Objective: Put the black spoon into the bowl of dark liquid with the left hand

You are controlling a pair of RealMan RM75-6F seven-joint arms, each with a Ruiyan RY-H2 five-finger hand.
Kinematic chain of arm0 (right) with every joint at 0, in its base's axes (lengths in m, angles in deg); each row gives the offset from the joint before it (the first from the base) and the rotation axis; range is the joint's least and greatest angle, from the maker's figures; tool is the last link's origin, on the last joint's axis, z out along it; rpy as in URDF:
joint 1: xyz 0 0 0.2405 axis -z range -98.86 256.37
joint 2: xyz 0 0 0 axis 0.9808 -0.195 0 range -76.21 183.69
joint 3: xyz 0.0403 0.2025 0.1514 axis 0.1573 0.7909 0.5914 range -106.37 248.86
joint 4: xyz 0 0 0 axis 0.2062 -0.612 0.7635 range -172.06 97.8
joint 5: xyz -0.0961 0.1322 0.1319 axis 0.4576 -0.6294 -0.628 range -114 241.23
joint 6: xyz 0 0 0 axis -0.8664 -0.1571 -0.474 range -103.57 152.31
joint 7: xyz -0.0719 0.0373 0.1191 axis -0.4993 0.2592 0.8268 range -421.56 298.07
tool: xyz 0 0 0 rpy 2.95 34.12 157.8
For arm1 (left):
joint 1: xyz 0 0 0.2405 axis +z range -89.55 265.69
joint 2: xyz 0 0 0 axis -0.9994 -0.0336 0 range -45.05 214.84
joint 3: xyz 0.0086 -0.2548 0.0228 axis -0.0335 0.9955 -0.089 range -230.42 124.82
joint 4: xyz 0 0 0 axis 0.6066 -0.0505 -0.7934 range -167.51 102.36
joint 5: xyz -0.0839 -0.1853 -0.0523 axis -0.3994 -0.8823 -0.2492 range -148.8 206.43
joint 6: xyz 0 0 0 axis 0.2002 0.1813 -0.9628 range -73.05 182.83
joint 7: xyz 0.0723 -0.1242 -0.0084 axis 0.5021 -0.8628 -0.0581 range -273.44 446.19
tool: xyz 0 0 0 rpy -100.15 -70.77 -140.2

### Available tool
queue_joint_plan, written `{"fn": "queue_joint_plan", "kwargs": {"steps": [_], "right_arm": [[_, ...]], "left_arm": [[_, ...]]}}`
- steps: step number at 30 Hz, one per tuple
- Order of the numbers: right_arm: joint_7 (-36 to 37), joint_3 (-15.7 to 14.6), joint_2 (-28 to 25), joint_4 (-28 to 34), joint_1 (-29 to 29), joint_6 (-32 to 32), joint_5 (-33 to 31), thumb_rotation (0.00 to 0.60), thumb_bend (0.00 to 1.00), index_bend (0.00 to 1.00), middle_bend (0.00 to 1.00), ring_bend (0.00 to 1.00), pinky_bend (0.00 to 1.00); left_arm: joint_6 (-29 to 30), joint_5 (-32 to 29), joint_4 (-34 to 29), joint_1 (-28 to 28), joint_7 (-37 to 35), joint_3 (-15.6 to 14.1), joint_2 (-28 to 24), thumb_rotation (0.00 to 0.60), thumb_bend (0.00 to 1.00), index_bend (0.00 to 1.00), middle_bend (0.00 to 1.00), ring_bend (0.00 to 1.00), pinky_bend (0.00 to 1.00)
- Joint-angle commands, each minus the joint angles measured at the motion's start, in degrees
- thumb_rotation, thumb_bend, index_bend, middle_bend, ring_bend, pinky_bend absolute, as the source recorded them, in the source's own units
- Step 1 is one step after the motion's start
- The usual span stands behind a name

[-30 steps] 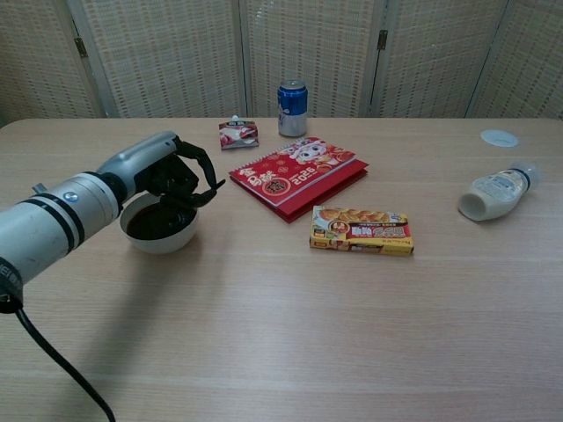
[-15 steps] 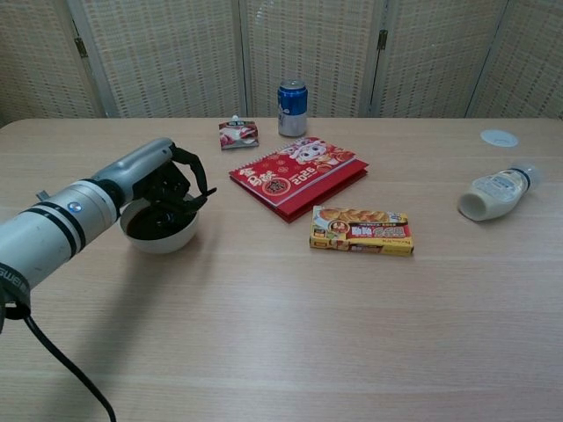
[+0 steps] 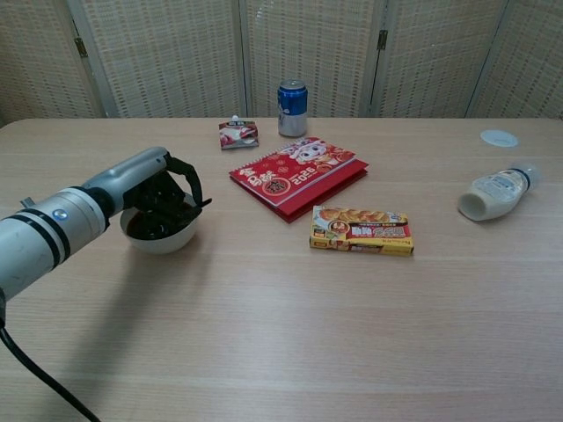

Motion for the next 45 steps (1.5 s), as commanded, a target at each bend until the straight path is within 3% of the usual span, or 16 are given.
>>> {"fn": "queue_joint_plan", "kwargs": {"steps": [1,15,32,45], "right_arm": [[0.0,0.0,0.0,0.0,0.1,0.1,0.0,0.6,0.31,0.04,0.18,0.21,0.12],[0.1,0.0,0.0,-0.2,0.4,0.2,-0.2,0.6,0.31,0.04,0.18,0.21,0.12],[0.5,0.0,0.3,-0.7,0.1,0.0,0.2,0.6,0.31,0.04,0.18,0.21,0.12],[0.9,0.0,0.1,-0.8,0.7,0.6,-0.2,0.6,0.31,0.04,0.18,0.21,0.12]], "left_arm": [[-0.6,-0.6,0.4,-0.7,0.5,0.5,0.7,0.6,0.47,0.69,0.92,0.85,0.75],[-2.1,-4.0,6.8,-3.4,3.9,2.8,2.8,0.6,0.47,0.7,0.92,0.85,0.75],[-2.0,-4.2,-1.6,-0.1,3.9,0.3,-3.1,0.6,0.47,0.7,0.92,0.85,0.75],[-3.5,-5.9,3.7,-4.0,5.4,2.5,1.3,0.6,0.47,0.7,0.92,0.85,0.75]]}}
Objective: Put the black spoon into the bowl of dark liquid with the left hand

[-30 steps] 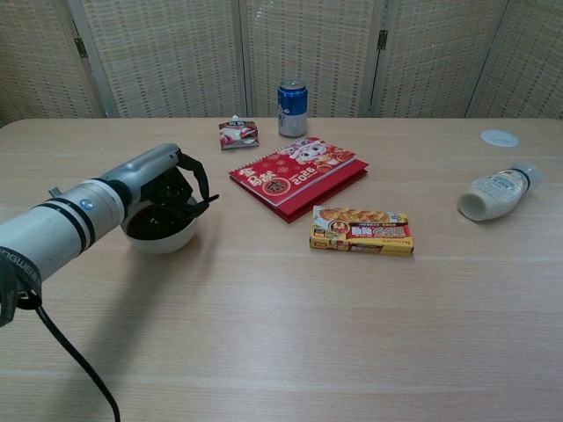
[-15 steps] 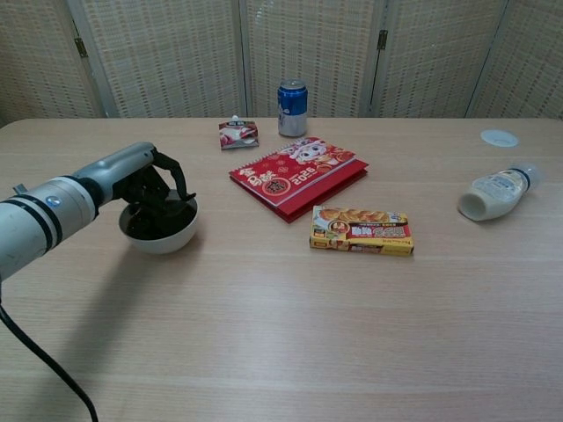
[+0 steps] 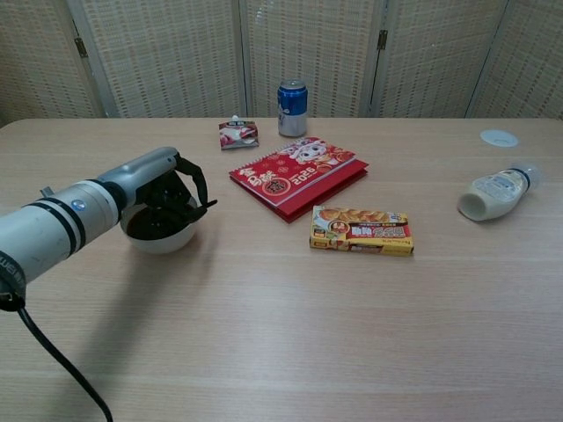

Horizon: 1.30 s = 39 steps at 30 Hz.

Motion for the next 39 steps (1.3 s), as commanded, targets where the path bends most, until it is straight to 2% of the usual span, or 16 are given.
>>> {"fn": "queue_joint_plan", "kwargs": {"steps": [1,9,17,22,39], "right_arm": [[0.1,0.0,0.0,0.0,0.0,0.0,-0.1,0.6,0.31,0.04,0.18,0.21,0.12],[0.4,0.1,0.0,-0.3,0.0,0.0,-0.1,0.6,0.31,0.04,0.18,0.21,0.12],[0.4,0.2,0.1,-0.3,-0.4,-0.3,0.3,0.6,0.31,0.04,0.18,0.21,0.12],[0.4,0.2,0.2,-0.4,-0.3,-0.1,0.3,0.6,0.31,0.04,0.18,0.21,0.12],[0.4,0.1,0.2,-0.4,0.1,0.0,0.0,0.6,0.3,0.04,0.18,0.21,0.12]], "left_arm": [[-0.5,-0.8,2.1,-1.1,0.6,0.9,1.1,0.6,0.47,0.7,0.92,0.85,0.75],[-0.5,-1.9,3.6,-1.3,0.7,1.5,0.6,0.6,0.47,0.7,0.92,0.85,0.75],[0.7,0.2,-1.4,1.1,-0.1,-0.8,-2.8,0.6,0.47,0.7,0.92,0.85,0.75],[0.6,0.7,-2.4,1.3,0.0,-1.8,-2.8,0.6,0.47,0.7,0.92,0.85,0.75],[-1.9,-1.4,5.1,-2.4,-0.3,0.9,2.0,0.6,0.47,0.7,0.92,0.85,0.75]]}}
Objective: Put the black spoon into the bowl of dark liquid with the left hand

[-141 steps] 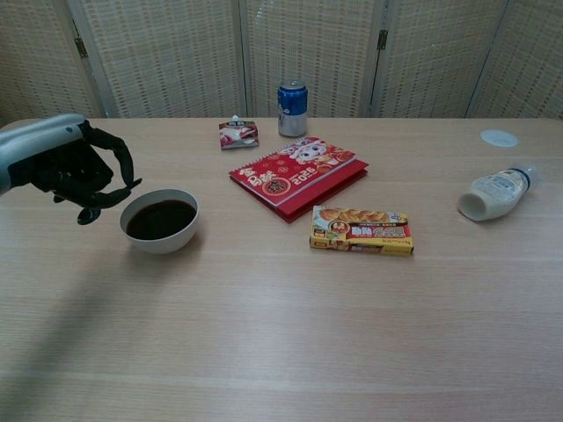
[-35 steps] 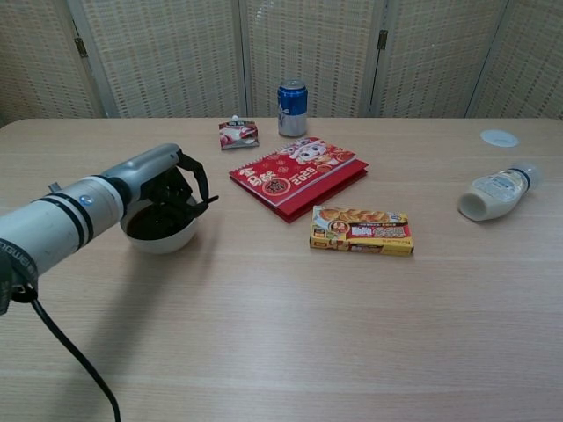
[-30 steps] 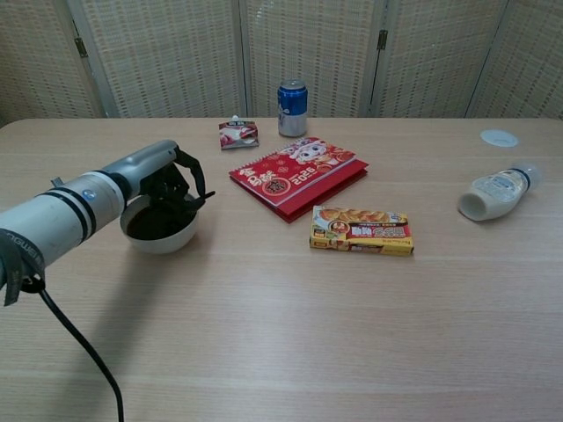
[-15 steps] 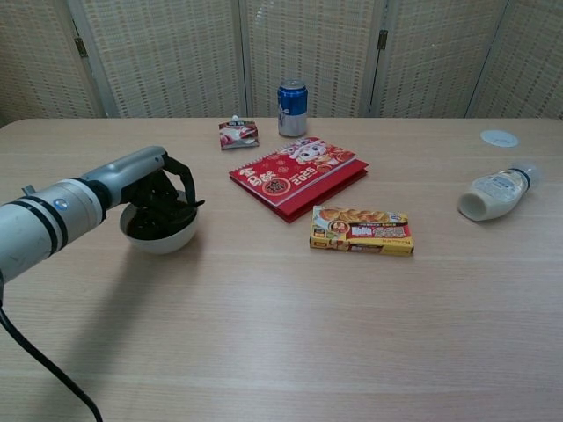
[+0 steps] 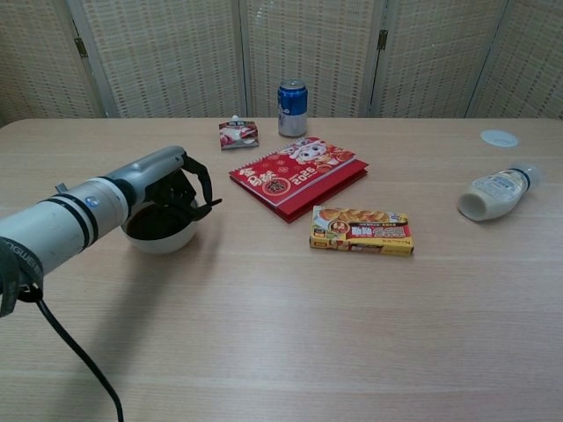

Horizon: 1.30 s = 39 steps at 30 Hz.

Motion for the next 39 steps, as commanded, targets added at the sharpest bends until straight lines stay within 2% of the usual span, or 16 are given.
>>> {"fn": "queue_joint_plan", "kwargs": {"steps": [1,7,20,23,25,27,28,30,34,36,39], "right_arm": [[0.0,0.0,0.0,0.0,0.0,0.0,0.0,0.6,0.3,0.04,0.18,0.21,0.12],[-0.1,0.0,0.0,0.1,-0.1,-0.1,0.2,0.6,0.29,0.04,0.18,0.21,0.12],[-0.3,0.0,0.0,0.3,-0.5,-0.3,0.5,0.6,0.29,0.04,0.18,0.21,0.12],[-0.3,0.1,0.0,0.3,-0.4,-0.1,0.5,0.6,0.29,0.04,0.18,0.21,0.12],[-0.2,0.1,-0.1,0.3,-0.4,0.0,0.5,0.6,0.29,0.04,0.18,0.21,0.12],[-0.2,0.2,-0.2,0.4,-0.4,0.1,0.5,0.6,0.29,0.04,0.18,0.21,0.12],[-0.3,0.2,-0.3,0.4,-0.4,0.2,0.5,0.6,0.29,0.04,0.18,0.21,0.12],[-0.3,0.3,-0.5,0.6,-0.4,0.3,0.5,0.6,0.29,0.04,0.18,0.21,0.12],[-0.5,0.5,-0.6,0.8,-0.6,0.3,0.5,0.6,0.29,0.04,0.18,0.21,0.12],[-0.6,0.5,-0.6,1.0,-0.7,0.3,0.6,0.6,0.29,0.04,0.18,0.21,0.12],[-0.7,0.6,-0.8,1.1,-0.7,0.5,0.6,0.6,0.29,0.04,0.18,0.21,0.12]], "left_arm": [[-0.4,-0.8,1.5,-0.4,-0.2,0.7,0.6,0.6,0.47,0.7,0.92,0.85,0.75],[0.1,-1.3,2.2,0.2,-1.0,1.2,0.0,0.6,0.47,0.71,0.92,0.85,0.75],[2.9,1.5,-6.5,4.9,-2.2,-2.3,-5.8,0.6,0.47,0.7,0.92,0.85,0.75],[3.4,2.0,-9.1,5.7,-2.1,-2.9,-6.9,0.6,0.47,0.65,0.91,0.84,0.75],[3.3,1.8,-10.9,6.0,-1.6,-3.4,-7.9,0.6,0.42,0.49,0.85,0.8,0.75],[3.8,2.0,-13.2,6.5,-1.2,-3.5,-9.2,0.6,0.29,0.23,0.71,0.68,0.74],[4.4,2.3,-14.1,6.7,-1.2,-3.5,-9.7,0.6,0.26,0.17,0.63,0.62,0.73],[6.0,3.3,-16.1,7.4,-0.9,-3.7,-10.9,0.6,0.25,0.11,0.51,0.52,0.72],[9.2,5.3,-19.0,8.8,-0.6,-4.0,-13.0,0.6,0.24,0.08,0.36,0.4,0.66],[10.3,6.0,-20.5,9.6,-0.4,-4.2,-14.5,0.6,0.23,0.06,0.3,0.31,0.55],[12.9,7.3,-22.2,11.0,-0.4,-4.3,-16.7,0.6,0.23,0.06,0.27,0.26,0.42]]}}
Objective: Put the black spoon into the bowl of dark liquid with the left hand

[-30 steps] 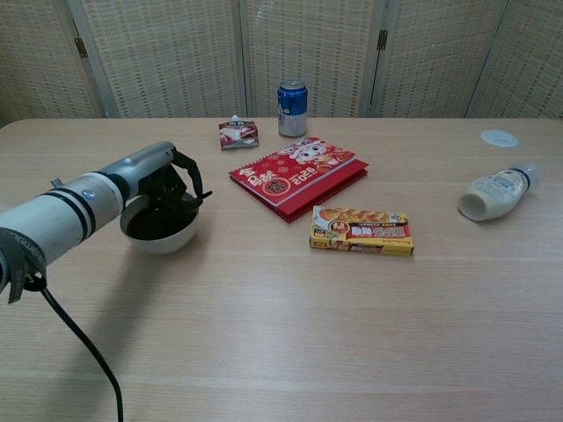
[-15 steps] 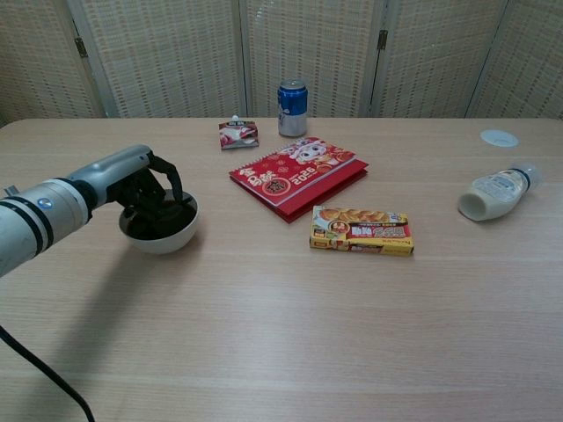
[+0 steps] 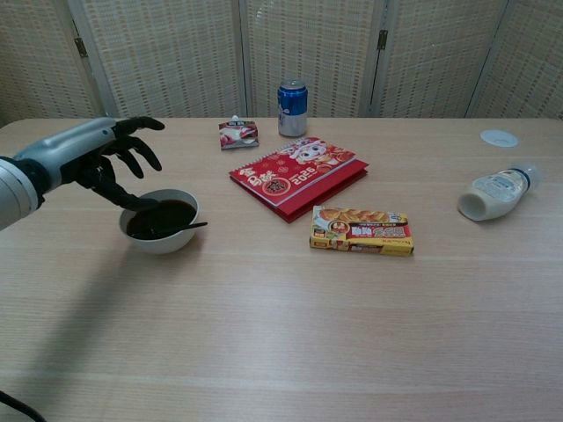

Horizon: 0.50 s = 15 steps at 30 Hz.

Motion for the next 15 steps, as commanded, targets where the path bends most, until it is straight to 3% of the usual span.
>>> {"fn": "queue_joint_plan", "kwargs": {"steps": [1,10,15], "right_arm": [[-0.1,0.0,-0.2,0.1,0.0,0.0,0.0,0.6,0.29,0.04,0.18,0.21,0.12],[0.0,-0.3,-1.5,1.0,0.1,-0.7,-0.4,0.6,0.3,0.04,0.18,0.21,0.12],[0.1,-1.1,-2.0,1.2,-0.1,-2.1,-0.1,0.6,0.3,0.04,0.18,0.21,0.12]], "left_arm": [[3.1,1.9,-2.2,2.0,0.1,-0.4,-2.5,0.6,0.23,0.06,0.27,0.26,0.41],[14.5,7.6,-5.7,9.1,6.9,-5.1,-9.7,0.6,0.23,0.14,0.22,0.23,0.34],[20.5,11.2,-6.6,14.4,8.5,-9.2,-12.8,0.6,0.22,0.16,0.22,0.22,0.33]]}}
